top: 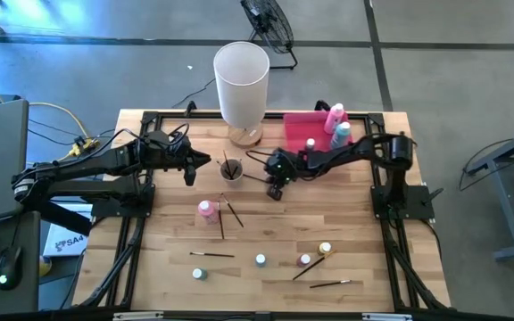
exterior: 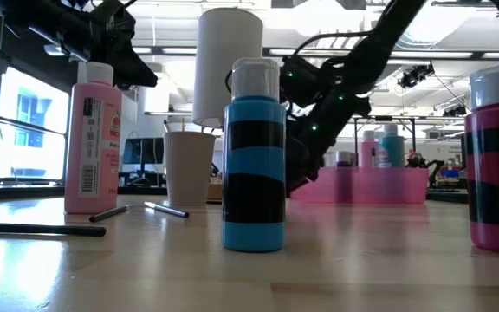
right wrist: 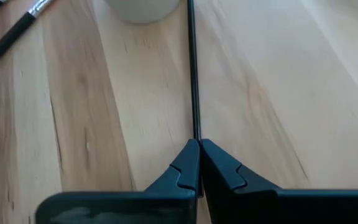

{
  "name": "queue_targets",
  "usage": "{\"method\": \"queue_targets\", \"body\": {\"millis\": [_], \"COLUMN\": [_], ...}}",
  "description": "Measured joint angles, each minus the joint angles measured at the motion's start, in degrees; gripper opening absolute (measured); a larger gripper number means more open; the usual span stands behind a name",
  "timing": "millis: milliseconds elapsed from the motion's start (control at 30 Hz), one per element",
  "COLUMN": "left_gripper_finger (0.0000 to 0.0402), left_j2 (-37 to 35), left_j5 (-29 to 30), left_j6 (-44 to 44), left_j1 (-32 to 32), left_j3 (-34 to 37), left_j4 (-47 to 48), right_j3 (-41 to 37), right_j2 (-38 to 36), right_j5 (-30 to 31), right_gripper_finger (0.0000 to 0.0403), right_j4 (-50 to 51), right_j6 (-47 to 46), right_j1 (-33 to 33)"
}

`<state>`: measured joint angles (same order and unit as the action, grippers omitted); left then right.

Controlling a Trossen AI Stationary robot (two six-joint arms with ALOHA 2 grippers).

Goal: Pick & Place Paint Supplies
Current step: Put the golden paint brush into the white cup

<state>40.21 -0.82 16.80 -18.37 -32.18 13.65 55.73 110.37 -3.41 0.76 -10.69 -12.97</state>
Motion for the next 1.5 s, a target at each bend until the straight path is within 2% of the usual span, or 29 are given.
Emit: {"method": "queue_targets", "body": {"millis": [233, 500, 733, 933, 1300, 1500], "left_gripper_finger": [0.0054, 0.0054, 0.0054, 0.0054, 0.0054, 0.0054], "left_j2": [0.00, 0.01, 0.01, 0.02, 0.00, 0.01], "left_j5": [0.31, 0.30, 0.31, 0.30, -0.11, -0.11], "left_j6": [-0.01, 0.00, -0.02, -0.02, -0.04, -0.52], "left_j1": [0.01, 0.01, 0.01, 0.02, 0.02, 0.02], "left_j3": [0.00, 0.00, 0.00, 0.00, 0.00, 0.00], "left_j4": [-0.19, -0.17, -0.11, 0.28, 0.27, 0.24], "right_j3": [-0.20, 0.68, 4.64, 4.72, 0.15, -0.06], "right_j2": [-2.79, -3.02, -3.04, -3.09, -3.65, -5.64], "right_j5": [3.03, 3.67, 4.60, 4.44, 2.66, 1.53], "right_gripper_finger": [0.0003, 0.0003, 0.0003, 0.0003, 0.0003, 0.0004], "right_j4": [0.95, 2.06, 8.13, 12.00, 11.49, 15.31], "right_j6": [-6.13, -11.56, -12.14, -13.86, -13.54, -13.57], "right_j1": [0.62, 2.89, 4.41, 4.95, 7.76, 9.82]}}
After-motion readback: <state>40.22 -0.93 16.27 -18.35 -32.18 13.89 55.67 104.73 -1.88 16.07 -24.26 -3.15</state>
